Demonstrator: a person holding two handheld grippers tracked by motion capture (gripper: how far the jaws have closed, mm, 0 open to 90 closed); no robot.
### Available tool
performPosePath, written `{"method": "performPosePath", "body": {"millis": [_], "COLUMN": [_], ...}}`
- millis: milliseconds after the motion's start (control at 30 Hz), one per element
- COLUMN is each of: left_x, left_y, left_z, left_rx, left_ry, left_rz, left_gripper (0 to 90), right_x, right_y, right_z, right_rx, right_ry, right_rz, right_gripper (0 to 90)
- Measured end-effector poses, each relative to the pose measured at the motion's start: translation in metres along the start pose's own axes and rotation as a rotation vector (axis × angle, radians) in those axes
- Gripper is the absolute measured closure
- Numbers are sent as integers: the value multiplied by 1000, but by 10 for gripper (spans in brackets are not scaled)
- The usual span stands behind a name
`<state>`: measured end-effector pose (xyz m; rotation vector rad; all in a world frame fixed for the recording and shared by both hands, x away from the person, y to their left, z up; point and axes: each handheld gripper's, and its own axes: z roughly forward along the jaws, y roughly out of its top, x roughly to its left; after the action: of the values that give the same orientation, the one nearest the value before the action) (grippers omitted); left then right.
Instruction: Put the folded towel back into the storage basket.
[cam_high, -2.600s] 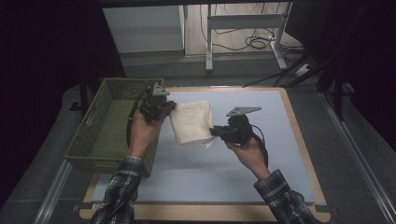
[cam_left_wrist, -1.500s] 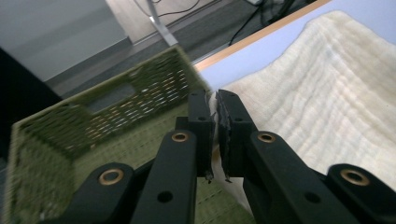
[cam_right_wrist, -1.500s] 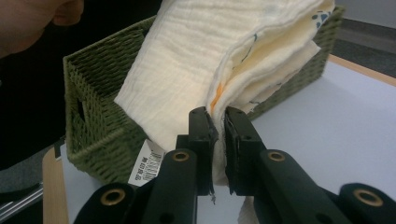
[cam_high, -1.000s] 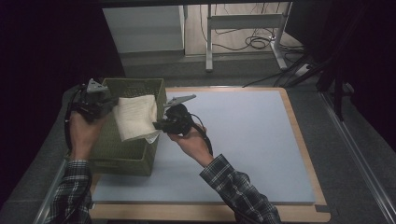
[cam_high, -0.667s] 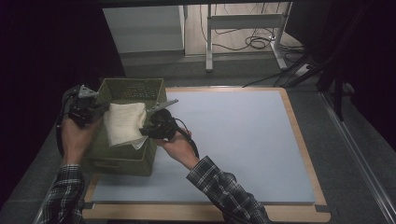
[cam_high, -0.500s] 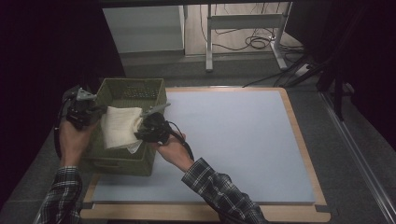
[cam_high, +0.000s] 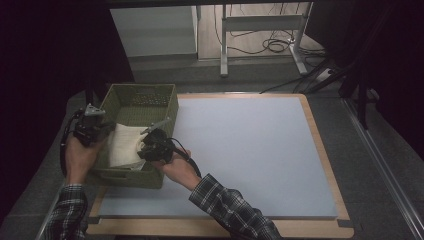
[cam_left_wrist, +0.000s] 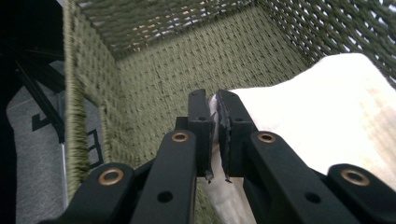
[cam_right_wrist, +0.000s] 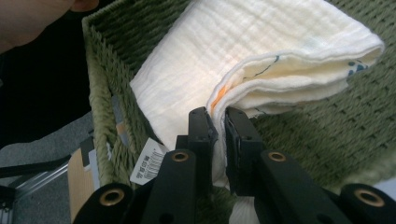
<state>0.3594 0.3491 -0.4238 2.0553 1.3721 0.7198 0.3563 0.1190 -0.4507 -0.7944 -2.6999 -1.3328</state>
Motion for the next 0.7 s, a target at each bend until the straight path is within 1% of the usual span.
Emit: {"method": "performPosePath", "body": {"millis": [133,200,267,333,400,500,567,700], "left_x": [-4,-7,-9,-10,-9,-5,-3,-1], "left_y": [-2,-3,-3,-3,-4,-6,-8,-12], "left_z": [5,8,9,8,6,1,-1,2], "left_rx": [8,15,20,22,22,15,18,24], "left_ry": [-14,-22,-24,-19,-14,-10,-3,-9], "left_rz": [6,15,23,28,29,20,18,13], "left_gripper": [847,847,846,846,846,847,847,847], "right_x": [2,4,6,10,12,17,20,23], "right_y": [-5,-6,-7,-7,-7,-6,-5,-5], "right_z": [0,-1,-2,-2,0,4,6,9], "right_rx": [19,17,24,33,36,44,47,52], "right_ry": [-9,-13,-6,-10,-7,4,5,-1], "right_rz": [8,2,6,-2,-3,-1,-13,-15], "right_gripper": [811,810,810,809,809,808,808,807]}}
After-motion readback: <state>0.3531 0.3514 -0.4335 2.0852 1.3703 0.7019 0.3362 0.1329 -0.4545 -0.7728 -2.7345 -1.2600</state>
